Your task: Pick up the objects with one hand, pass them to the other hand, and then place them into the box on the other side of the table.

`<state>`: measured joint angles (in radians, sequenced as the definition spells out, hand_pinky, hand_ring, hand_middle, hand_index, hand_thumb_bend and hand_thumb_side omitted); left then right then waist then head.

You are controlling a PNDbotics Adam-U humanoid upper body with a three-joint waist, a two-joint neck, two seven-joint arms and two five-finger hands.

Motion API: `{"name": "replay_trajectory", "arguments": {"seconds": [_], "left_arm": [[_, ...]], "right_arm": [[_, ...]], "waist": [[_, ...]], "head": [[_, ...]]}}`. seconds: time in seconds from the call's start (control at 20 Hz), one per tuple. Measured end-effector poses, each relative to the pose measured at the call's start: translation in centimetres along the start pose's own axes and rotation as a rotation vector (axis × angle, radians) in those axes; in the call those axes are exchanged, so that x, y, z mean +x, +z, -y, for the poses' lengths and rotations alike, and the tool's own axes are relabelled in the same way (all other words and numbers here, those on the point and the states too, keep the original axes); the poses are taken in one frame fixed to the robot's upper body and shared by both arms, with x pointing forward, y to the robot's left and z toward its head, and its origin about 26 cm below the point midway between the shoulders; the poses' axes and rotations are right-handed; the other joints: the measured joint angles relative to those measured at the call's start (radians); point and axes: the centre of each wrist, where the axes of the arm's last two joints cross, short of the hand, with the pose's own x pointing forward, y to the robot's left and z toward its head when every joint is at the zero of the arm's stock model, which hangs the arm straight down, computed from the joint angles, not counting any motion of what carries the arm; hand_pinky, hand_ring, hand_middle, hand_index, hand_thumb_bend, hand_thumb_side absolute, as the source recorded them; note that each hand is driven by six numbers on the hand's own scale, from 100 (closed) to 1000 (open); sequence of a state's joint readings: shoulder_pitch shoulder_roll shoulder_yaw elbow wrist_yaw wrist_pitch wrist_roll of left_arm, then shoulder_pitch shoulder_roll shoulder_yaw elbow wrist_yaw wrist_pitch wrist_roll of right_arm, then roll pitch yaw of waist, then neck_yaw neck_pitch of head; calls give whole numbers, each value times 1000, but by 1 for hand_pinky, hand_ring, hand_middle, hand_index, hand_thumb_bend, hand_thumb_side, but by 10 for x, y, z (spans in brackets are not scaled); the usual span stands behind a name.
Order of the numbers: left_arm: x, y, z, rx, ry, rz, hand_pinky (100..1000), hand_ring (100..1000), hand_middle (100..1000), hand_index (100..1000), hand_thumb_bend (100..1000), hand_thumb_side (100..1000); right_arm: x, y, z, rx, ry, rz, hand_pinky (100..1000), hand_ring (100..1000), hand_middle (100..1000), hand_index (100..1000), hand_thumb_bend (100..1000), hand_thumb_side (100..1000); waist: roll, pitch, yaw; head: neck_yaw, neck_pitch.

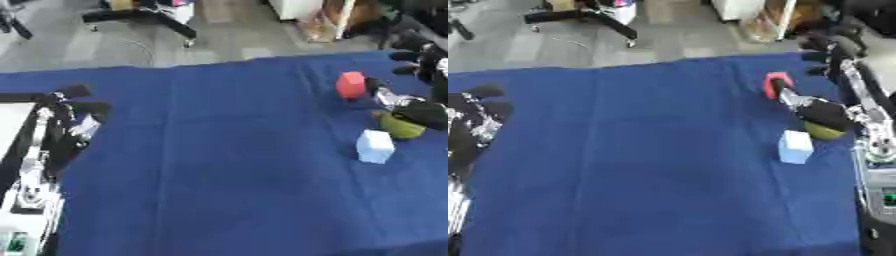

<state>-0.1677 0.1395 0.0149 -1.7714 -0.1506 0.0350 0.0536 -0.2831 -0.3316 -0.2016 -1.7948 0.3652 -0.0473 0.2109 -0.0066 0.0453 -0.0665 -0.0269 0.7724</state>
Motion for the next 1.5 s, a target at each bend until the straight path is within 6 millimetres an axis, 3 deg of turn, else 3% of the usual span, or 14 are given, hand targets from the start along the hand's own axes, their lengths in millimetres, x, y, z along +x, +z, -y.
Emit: {"name": "replay_trajectory", "arguments": {"seconds": [0.6,1.05,1.5], "left_arm": [[-1,1,0,-9,0,-3,816,667,703,765,701,573],[-1,2,1,-19,0,0,816,668,704,764,698,573],[-1,2,1,-23,0,0,816,679,703,762,698,574]], "right_arm": [[-73,-13,43,68,160,-199,788,856,848,930,407,286],[-127,-10,44,186,212,-373,788,851,838,921,376,251],[-156,1,37,241,197,-480,785,843,823,896,338,214]], "waist": [[0,-1,7],[0,-1,15],[0,-1,26]], "head": [[-14,0],[-23,0],[-28,0]]}}
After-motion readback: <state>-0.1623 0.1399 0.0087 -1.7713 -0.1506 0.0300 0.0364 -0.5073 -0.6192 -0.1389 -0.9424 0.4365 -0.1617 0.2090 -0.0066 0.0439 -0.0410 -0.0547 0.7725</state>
